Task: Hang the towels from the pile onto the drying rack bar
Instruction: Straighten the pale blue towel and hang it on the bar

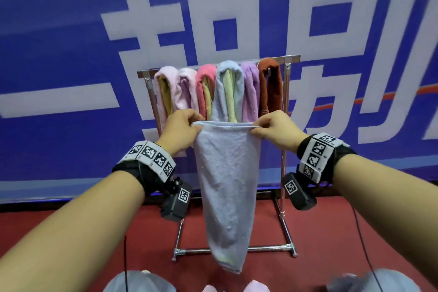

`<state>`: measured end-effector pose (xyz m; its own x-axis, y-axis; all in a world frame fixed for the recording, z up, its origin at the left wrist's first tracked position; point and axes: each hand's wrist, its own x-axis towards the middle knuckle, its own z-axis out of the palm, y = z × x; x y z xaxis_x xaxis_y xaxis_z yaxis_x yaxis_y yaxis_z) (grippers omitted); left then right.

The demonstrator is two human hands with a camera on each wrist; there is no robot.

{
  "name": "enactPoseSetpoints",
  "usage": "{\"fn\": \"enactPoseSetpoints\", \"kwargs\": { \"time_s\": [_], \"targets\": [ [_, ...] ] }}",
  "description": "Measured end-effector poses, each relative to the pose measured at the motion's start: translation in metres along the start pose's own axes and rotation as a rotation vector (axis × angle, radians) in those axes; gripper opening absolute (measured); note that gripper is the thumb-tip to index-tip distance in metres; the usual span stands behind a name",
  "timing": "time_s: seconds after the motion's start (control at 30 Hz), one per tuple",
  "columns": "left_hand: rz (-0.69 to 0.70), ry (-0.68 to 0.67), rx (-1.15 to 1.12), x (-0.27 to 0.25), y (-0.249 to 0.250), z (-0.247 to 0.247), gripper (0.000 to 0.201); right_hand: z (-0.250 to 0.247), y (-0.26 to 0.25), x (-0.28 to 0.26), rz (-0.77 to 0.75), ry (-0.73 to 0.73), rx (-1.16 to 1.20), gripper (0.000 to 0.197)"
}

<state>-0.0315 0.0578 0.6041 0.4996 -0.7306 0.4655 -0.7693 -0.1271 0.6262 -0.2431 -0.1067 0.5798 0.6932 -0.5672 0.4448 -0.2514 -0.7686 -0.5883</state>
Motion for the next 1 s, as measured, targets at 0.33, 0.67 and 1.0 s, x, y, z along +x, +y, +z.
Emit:
{"fn": "enactPoseSetpoints", "kwargs": {
  "time_s": [0.33, 0.67, 1.0],
  "targets": [
    [0.071, 0.031, 0.044, 0.029, 0.049, -0.051, 0.013, -0.065, -0.058, 0.027, -0.017, 0.156, 0.053, 0.02],
    [0.121, 0.032, 0.027, 0.065, 0.064, -0.069, 0.01, -0.08, -0.067, 0.073, -0.071, 0.278, 0.01, 0.026],
    [0.082, -0.018, -0.053, 0.109, 0.052, -0.072, 0.007, -0.075, -0.052, 0.124, -0.081, 0.299, 0.063, 0.014]
  ]
}}
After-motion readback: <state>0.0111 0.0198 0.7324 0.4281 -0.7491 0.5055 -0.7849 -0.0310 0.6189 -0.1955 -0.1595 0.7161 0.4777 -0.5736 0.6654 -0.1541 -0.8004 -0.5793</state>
